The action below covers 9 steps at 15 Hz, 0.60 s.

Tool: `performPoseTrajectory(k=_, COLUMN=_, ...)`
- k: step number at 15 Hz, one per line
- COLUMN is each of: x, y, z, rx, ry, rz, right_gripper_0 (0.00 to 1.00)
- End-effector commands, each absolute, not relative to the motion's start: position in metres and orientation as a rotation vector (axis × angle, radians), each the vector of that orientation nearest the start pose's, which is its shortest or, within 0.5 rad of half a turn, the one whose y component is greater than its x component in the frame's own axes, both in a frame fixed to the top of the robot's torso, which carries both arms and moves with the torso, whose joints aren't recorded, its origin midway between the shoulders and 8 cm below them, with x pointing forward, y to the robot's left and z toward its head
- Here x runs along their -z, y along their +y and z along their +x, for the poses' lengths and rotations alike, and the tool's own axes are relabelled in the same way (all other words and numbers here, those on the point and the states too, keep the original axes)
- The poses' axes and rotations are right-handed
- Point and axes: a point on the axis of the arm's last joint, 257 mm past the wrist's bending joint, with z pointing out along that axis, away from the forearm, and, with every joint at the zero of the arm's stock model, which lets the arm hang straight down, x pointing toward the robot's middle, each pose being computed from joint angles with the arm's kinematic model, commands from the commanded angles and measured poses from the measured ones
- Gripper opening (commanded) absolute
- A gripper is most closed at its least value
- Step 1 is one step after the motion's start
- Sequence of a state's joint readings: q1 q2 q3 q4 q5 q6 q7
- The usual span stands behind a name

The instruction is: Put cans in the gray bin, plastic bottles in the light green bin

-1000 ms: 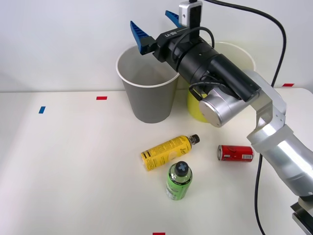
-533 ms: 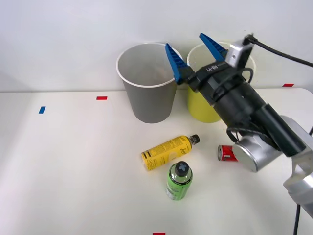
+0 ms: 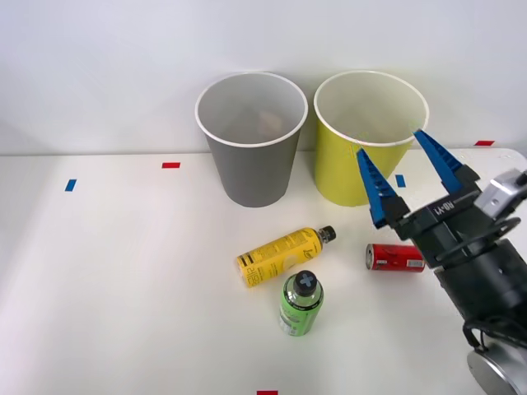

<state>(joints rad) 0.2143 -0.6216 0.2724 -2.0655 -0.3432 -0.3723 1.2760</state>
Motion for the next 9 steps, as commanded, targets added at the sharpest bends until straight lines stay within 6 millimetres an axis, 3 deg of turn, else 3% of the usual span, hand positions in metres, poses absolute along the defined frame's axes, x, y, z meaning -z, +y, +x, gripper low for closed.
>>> performPoseTrajectory(k=1, x=0.08, y=-0.206, z=0.399, rx=-0.454, ry=1.168, rz=-0.142, right_gripper_0=1.0)
performPoseTrajectory(k=9, x=0.16, y=-0.241, z=0.357, rx=-0.36, ry=1.339, rz=0.071, right_gripper_0=1.0)
